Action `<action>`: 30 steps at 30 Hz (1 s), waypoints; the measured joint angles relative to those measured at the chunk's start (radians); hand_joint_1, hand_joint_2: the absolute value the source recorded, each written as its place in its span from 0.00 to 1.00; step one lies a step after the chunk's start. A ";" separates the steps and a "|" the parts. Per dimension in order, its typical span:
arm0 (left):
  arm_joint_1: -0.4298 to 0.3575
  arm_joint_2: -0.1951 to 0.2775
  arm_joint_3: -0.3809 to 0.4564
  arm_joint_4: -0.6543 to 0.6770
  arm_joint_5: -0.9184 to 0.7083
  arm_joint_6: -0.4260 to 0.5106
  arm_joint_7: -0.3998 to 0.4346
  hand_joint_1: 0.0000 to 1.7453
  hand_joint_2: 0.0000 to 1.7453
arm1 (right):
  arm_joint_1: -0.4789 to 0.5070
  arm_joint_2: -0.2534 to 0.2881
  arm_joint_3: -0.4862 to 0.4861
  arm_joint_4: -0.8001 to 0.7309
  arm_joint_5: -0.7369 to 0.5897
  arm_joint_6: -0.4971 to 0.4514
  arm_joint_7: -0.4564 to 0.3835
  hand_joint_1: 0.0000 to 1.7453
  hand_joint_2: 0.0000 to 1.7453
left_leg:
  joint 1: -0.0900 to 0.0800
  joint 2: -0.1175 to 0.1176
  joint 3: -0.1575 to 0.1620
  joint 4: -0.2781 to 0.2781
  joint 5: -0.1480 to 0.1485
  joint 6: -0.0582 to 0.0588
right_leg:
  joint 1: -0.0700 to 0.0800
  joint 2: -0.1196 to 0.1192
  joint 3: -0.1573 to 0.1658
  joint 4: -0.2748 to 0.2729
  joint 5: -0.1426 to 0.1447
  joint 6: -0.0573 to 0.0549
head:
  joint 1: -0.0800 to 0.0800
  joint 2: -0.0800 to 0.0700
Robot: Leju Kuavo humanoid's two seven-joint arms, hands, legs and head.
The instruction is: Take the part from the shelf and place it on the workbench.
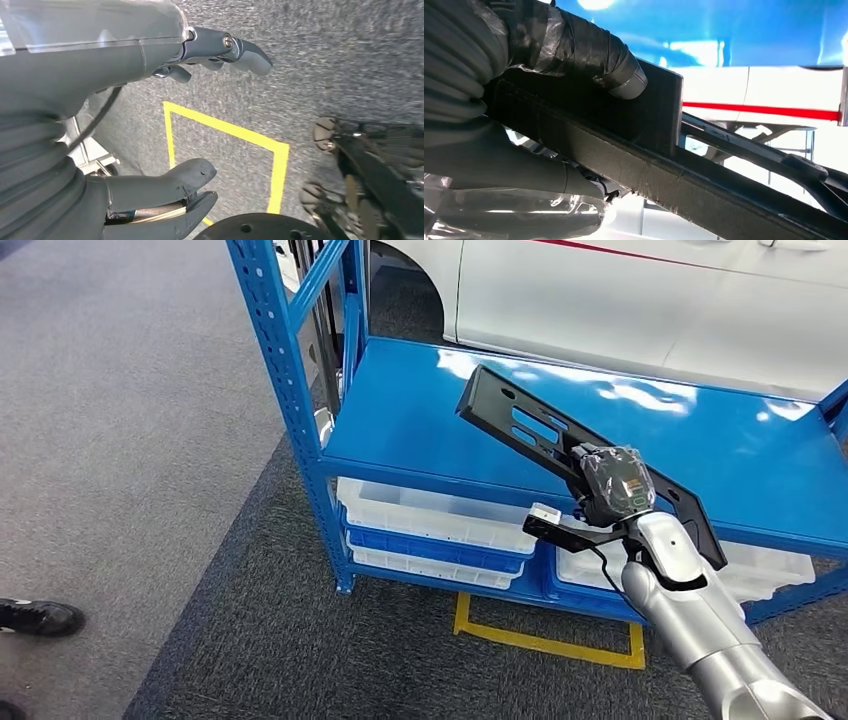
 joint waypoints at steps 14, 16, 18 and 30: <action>0.000 0.002 -0.008 0.000 0.007 -0.003 0.001 0.00 1.00 | -0.018 -0.003 0.008 -0.017 -0.001 0.000 0.003 1.00 1.00 | 0.001 -0.001 -0.095 0.200 -0.120 -0.050 | 0.025 -0.007 0.156 -0.346 0.152 -0.080 | 0.000 0.000; 0.000 0.004 -0.008 0.000 0.008 -0.003 0.001 0.00 1.00 | -0.017 -0.003 0.008 -0.017 -0.003 0.000 0.003 1.00 1.00 | 0.014 0.000 -0.073 0.238 -0.094 -0.067 | 0.016 -0.009 0.116 -0.326 0.166 -0.067 | 0.000 0.000; -0.003 0.006 -0.008 0.000 0.008 -0.003 0.000 0.00 1.00 | -0.016 -0.004 0.008 -0.020 -0.005 0.000 0.003 1.00 1.00 | 0.027 0.001 0.003 0.154 -0.054 -0.087 | 0.005 -0.010 0.074 -0.297 0.177 -0.052 | -0.001 0.000; -0.001 0.011 -0.011 0.000 0.009 -0.004 -0.001 0.00 1.00 | 0.008 -0.024 0.005 -0.036 -0.032 0.015 -0.003 1.00 1.00 | 0.015 0.005 -0.021 0.003 0.018 -0.009 | -0.004 0.001 -0.017 -0.016 -0.010 0.001 | 0.003 0.000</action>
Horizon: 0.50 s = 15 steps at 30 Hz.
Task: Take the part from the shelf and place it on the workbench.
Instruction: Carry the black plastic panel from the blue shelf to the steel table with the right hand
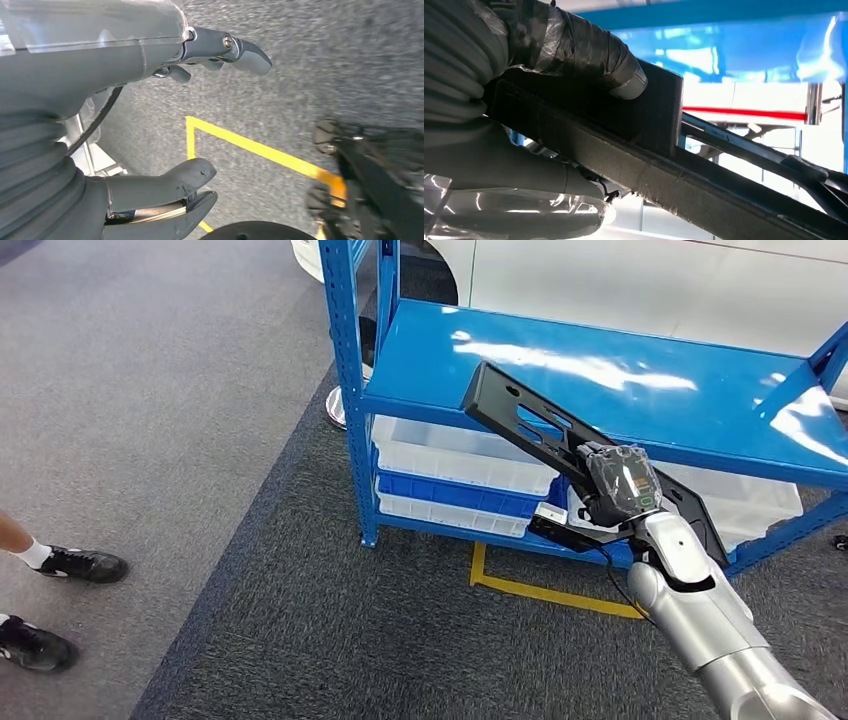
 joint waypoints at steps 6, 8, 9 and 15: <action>0.000 -0.001 -0.002 0.000 0.000 0.000 0.000 0.00 1.00 | 0.004 -0.004 -0.010 -0.015 -0.006 0.005 -0.001 1.00 1.00 | -0.011 -0.003 -0.065 -0.004 0.070 -0.011 | 0.025 0.004 0.252 -0.256 0.045 -0.039 | -0.001 0.000; 0.001 -0.001 -0.003 0.000 0.000 0.000 -0.001 0.00 1.00 | 0.002 -0.007 -0.014 -0.020 -0.006 0.005 -0.001 1.00 1.00 | -0.011 -0.003 -0.066 -0.019 0.098 -0.022 | 0.030 0.003 0.266 -0.300 0.044 -0.041 | -0.001 0.000; 0.002 0.001 -0.003 0.000 0.000 0.000 -0.001 0.00 1.00 | 0.002 -0.008 -0.014 -0.020 -0.006 0.006 -0.001 1.00 1.00 | -0.011 -0.004 -0.067 -0.025 0.103 -0.029 | 0.028 0.000 0.258 -0.304 0.059 -0.044 | 0.000 0.000; 0.007 0.004 -0.004 0.001 0.011 -0.007 -0.021 0.00 1.00 | 0.005 -0.008 -0.014 -0.027 -0.010 0.033 0.000 1.00 1.00 | -0.008 -0.004 -0.126 0.227 -0.093 -0.048 | 0.022 -0.006 0.180 -0.319 0.136 -0.065 | -0.001 0.000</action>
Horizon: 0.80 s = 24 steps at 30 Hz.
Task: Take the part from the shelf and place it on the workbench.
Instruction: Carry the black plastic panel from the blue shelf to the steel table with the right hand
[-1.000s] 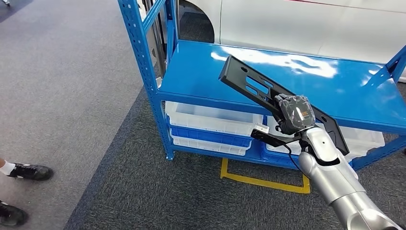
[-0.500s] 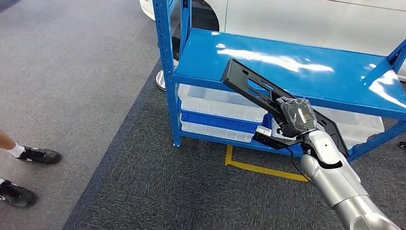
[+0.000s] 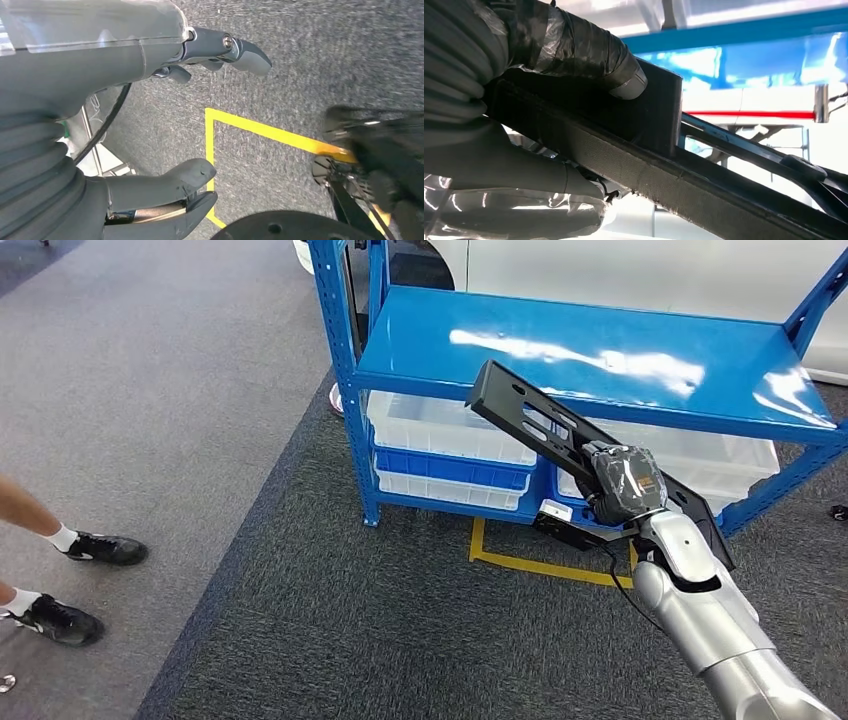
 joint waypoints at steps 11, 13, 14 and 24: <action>-0.001 0.011 0.000 0.000 0.006 -0.009 -0.018 0.00 1.00 | 0.003 -0.009 0.000 -0.006 -0.002 0.021 0.000 1.00 1.00 | 0.001 0.016 0.227 -0.274 0.046 0.043 | 0.003 -0.022 -0.080 0.062 0.018 0.044 | 0.002 0.000; -0.001 0.011 0.000 0.000 0.006 -0.010 -0.018 0.00 1.00 | 0.003 -0.012 0.000 -0.006 -0.002 0.021 -0.001 1.00 1.00 | 0.004 0.012 0.221 -0.278 0.056 0.052 | -0.001 -0.002 -0.106 0.128 -0.036 0.051 | 0.002 0.000; -0.001 0.011 0.000 0.000 0.006 -0.010 -0.019 0.00 1.00 | 0.003 -0.013 0.000 -0.006 -0.002 0.022 -0.001 1.00 1.00 | 0.005 0.008 0.215 -0.278 0.060 0.053 | -0.004 0.002 -0.127 0.183 -0.068 0.054 | 0.002 0.000; -0.001 0.010 0.000 0.000 0.012 -0.016 -0.025 0.00 1.00 | 0.015 -0.025 0.000 -0.011 -0.013 0.040 0.000 1.00 1.00 | 0.016 -0.071 0.162 -0.250 0.083 0.009 | -0.028 0.068 -0.012 0.043 -0.028 0.070 | 0.001 0.000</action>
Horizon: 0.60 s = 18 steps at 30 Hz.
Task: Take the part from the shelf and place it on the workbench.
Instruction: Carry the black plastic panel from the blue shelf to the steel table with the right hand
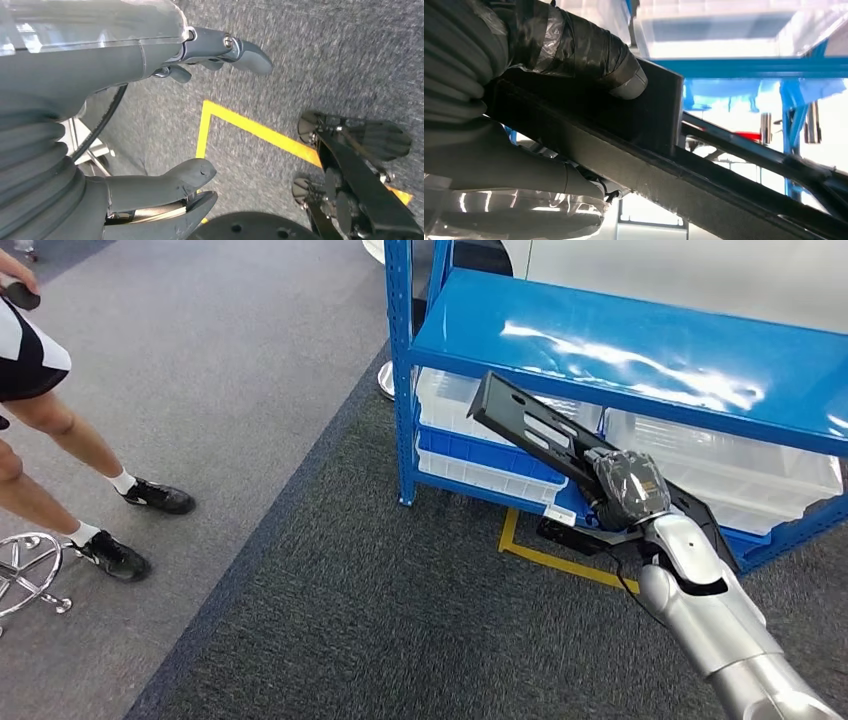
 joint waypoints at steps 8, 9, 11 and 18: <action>0.001 0.001 0.000 0.000 0.004 -0.005 -0.009 0.00 1.00 | -0.008 0.001 0.004 -0.003 -0.001 0.022 0.002 1.00 1.00 | -0.001 0.066 -0.128 0.271 -0.128 -0.016 | 0.018 -0.084 -0.003 -0.008 0.009 -0.047 | -0.001 0.000; 0.001 0.001 0.000 0.000 0.005 -0.006 -0.009 0.00 1.00 | -0.008 0.002 0.007 -0.003 -0.001 0.024 0.002 1.00 1.00 | -0.002 0.069 -0.124 0.267 -0.116 -0.013 | 0.022 -0.095 -0.002 -0.008 0.008 -0.049 | -0.001 0.000; 0.001 0.003 -0.001 0.001 0.005 -0.008 -0.009 0.00 1.00 | -0.009 0.006 0.014 -0.005 0.000 0.026 0.002 1.00 1.00 | -0.010 0.087 -0.065 0.158 -0.055 0.003 | 0.029 -0.115 0.002 -0.006 0.005 -0.052 | -0.001 0.000; 0.001 0.013 -0.001 0.003 0.005 -0.010 -0.010 0.00 1.00 | -0.017 0.021 0.029 -0.013 0.004 0.026 0.002 1.00 1.00 | -0.024 0.100 0.006 -0.009 -0.001 0.036 | 0.038 -0.148 0.000 0.008 -0.013 -0.033 | 0.000 0.000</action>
